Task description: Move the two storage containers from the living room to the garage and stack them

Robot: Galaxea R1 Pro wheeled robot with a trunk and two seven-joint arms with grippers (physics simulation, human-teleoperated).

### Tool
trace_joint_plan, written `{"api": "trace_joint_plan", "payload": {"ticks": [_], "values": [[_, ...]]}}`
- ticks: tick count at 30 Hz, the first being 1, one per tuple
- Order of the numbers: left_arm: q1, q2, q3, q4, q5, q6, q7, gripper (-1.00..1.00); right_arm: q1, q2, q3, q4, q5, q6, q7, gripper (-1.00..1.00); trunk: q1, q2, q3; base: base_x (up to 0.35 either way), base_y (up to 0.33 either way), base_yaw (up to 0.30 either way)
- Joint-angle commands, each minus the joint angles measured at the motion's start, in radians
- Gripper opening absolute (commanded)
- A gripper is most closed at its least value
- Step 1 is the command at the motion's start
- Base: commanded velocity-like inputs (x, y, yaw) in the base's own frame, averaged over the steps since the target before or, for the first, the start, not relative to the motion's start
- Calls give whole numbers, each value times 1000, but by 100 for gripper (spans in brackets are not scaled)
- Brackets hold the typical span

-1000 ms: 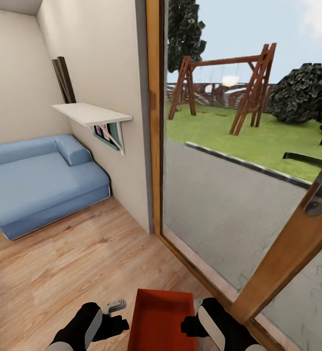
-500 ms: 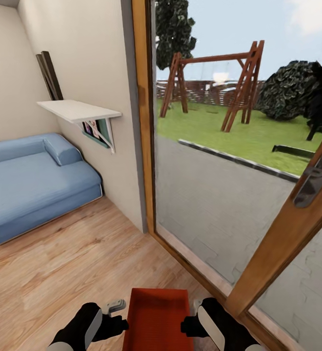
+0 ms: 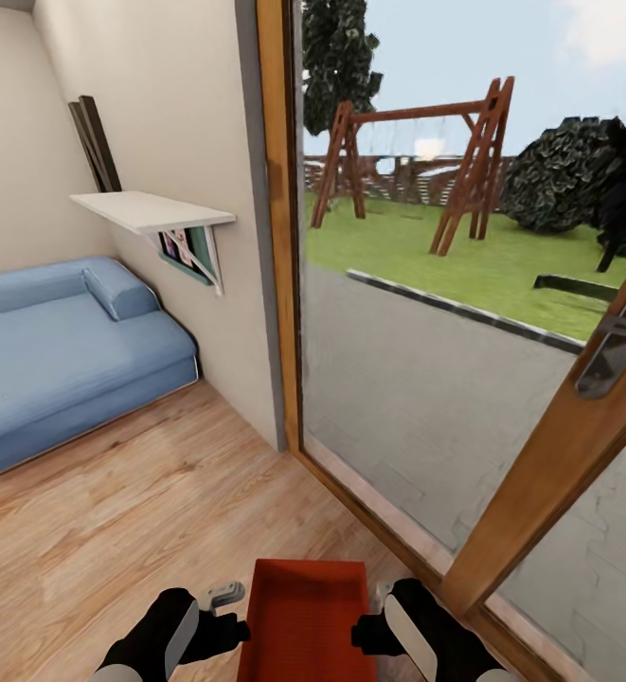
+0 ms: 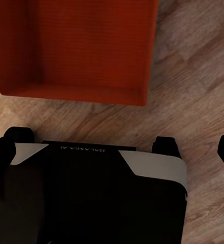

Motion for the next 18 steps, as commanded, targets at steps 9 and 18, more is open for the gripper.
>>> {"api": "trace_joint_plan", "payload": {"ticks": [9, 18], "values": [[0, -1, 6, -2, -1, 6, -3, 100, -1, -1, 4, -1, -11, 2, -10, 100, 35, -64, -30, 0, 0, 0], [0, -1, 5, -2, -1, 6, -3, 100, -1, -1, 4, -1, -11, 2, -10, 100, 69, -127, -69, 0, 0, 0]]}}
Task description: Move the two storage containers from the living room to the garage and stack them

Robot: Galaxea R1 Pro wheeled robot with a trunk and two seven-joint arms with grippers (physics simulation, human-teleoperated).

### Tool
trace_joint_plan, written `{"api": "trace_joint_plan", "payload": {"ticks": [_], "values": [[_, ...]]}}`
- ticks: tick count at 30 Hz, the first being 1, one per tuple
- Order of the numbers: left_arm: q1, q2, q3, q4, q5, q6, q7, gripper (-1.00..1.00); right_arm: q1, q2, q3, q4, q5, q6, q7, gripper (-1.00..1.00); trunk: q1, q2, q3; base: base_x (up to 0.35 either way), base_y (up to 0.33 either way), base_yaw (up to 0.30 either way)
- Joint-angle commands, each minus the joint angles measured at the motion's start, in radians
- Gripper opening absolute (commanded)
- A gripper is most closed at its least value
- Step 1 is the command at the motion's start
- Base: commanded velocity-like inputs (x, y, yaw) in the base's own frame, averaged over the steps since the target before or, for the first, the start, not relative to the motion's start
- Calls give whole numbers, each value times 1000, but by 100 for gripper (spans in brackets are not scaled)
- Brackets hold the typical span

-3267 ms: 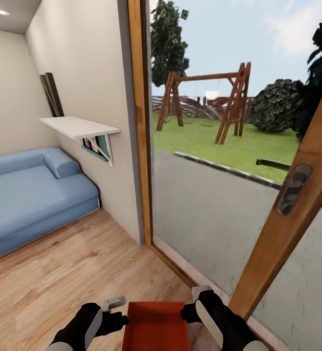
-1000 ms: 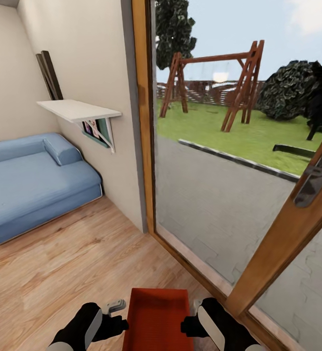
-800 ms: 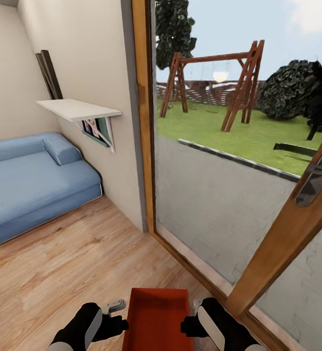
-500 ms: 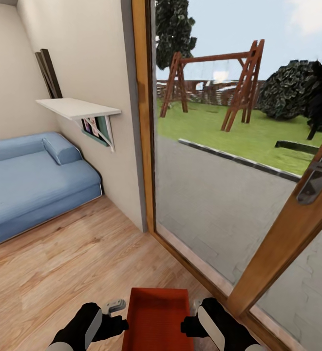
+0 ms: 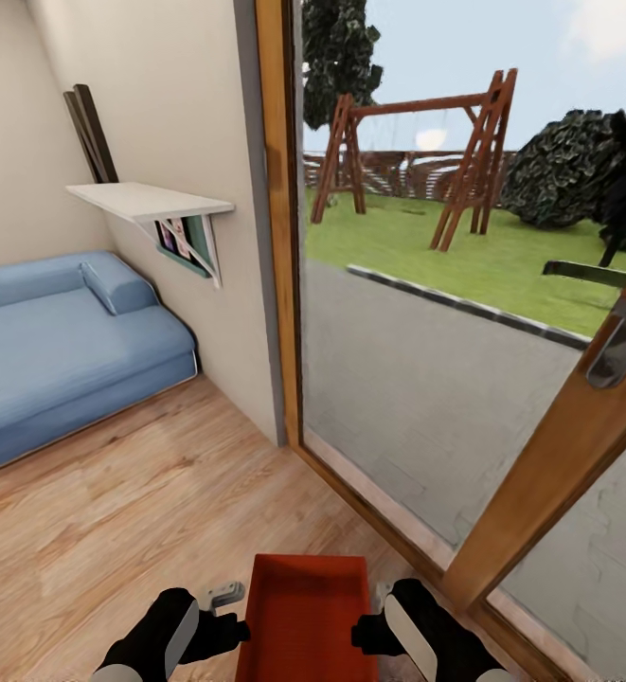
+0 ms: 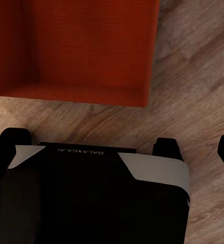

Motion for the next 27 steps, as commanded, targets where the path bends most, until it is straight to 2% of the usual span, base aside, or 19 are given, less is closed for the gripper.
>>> {"api": "trace_joint_plan", "payload": {"ticks": [1, 8, 27], "values": [[0, -1, 6, -2, -1, 6, -3, 100, -1, -1, 4, -1, -11, 2, -10, 100, 4, -8, -6, 0, 0, 0], [0, -1, 7, -2, -1, 6, -3, 100, -1, -1, 4, -1, -11, 2, -10, 100, 31, -57, -37, 0, 0, 0], [0, -1, 7, -2, -1, 6, -3, 100, -1, -1, 4, -1, -11, 2, -10, 100, 31, -57, -37, 0, 0, 0]]}}
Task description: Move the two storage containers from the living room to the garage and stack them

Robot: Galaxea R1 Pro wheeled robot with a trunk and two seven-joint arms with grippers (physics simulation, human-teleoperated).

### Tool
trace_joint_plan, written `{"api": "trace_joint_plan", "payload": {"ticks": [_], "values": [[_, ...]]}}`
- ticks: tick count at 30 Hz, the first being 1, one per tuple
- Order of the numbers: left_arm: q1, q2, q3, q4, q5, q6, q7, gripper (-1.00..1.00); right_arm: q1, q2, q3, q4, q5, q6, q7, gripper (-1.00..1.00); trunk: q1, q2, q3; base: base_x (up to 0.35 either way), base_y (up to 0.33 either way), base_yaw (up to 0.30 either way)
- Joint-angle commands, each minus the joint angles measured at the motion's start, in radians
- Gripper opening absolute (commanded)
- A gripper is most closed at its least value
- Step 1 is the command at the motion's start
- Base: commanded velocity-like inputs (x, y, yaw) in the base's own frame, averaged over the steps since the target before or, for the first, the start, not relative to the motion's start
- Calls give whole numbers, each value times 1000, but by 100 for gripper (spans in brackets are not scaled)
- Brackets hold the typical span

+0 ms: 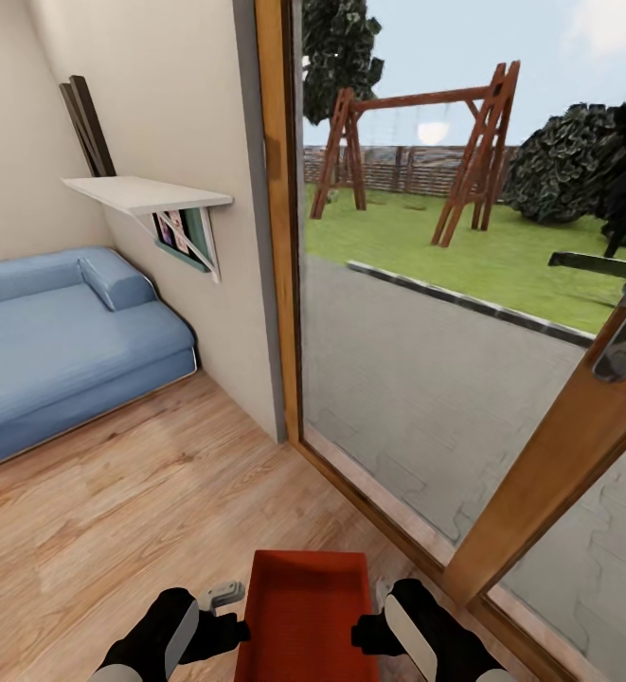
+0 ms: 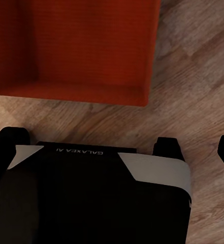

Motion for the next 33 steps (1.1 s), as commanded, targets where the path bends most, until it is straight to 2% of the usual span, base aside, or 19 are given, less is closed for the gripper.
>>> {"api": "trace_joint_plan", "payload": {"ticks": [1, 9, 24, 33], "values": [[0, -1, 6, -2, -1, 6, -3, 100, -1, -1, 4, -1, -11, 2, -10, 100, 0, -1, -1, 0, 0, 0], [0, -1, 6, -2, -3, 6, -3, 100, -1, -1, 4, -1, -11, 2, -10, 100, 0, -1, -1, 0, 0, 0], [0, -1, 6, -2, -3, 6, -3, 100, -1, -1, 4, -1, -11, 2, -10, 100, 58, -106, -50, 0, 0, 0], [0, -1, 6, -2, -3, 6, -3, 100, -1, -1, 4, -1, -11, 2, -10, 100, 58, -106, -63, 0, 0, 0]]}}
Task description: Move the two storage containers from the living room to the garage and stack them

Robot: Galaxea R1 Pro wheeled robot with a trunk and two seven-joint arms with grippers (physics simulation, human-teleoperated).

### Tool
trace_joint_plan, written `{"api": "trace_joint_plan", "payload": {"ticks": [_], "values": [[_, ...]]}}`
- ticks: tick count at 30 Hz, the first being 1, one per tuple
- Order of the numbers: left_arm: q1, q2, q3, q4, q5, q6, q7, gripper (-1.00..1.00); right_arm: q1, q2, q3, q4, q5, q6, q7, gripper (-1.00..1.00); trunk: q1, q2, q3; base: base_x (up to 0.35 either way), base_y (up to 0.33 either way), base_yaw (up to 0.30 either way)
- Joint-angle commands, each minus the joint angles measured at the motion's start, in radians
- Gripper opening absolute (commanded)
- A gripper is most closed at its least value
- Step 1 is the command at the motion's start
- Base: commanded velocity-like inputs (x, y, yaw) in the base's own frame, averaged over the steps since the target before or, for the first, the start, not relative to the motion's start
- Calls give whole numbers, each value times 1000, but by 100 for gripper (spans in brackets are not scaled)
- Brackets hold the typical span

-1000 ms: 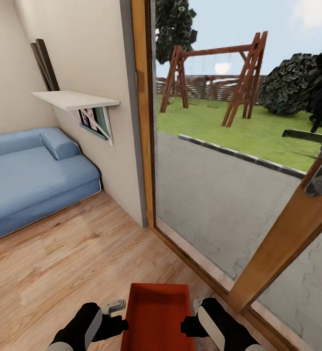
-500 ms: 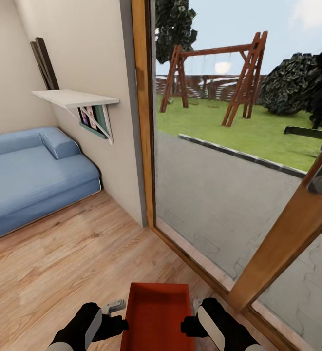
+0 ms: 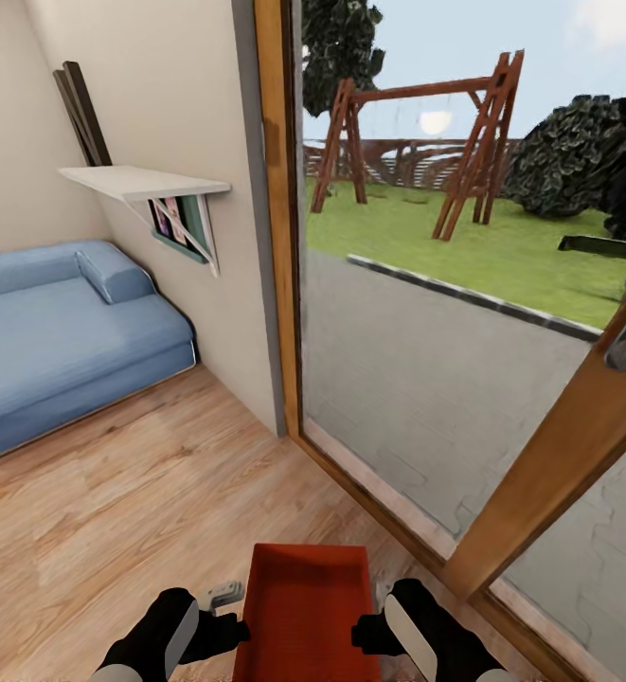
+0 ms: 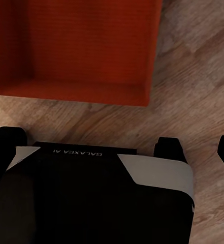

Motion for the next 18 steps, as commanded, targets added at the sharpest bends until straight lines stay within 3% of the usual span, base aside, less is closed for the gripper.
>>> {"api": "trace_joint_plan", "payload": {"ticks": [1, 6, 18], "values": [[0, -1, 6, -2, -1, 6, -3, 100, -1, -1, 4, -1, -11, 2, -10, 100, 0, -1, -3, 0, 0, 0], [0, -1, 6, -2, -2, 6, -3, 100, -1, -1, 4, -1, -11, 2, -10, 100, 0, -1, -9, 0, 0, 0], [0, -1, 6, -2, -3, 6, -3, 100, -1, -1, 4, -1, -11, 2, -10, 100, 46, -85, -48, 0, 0, 0]]}}
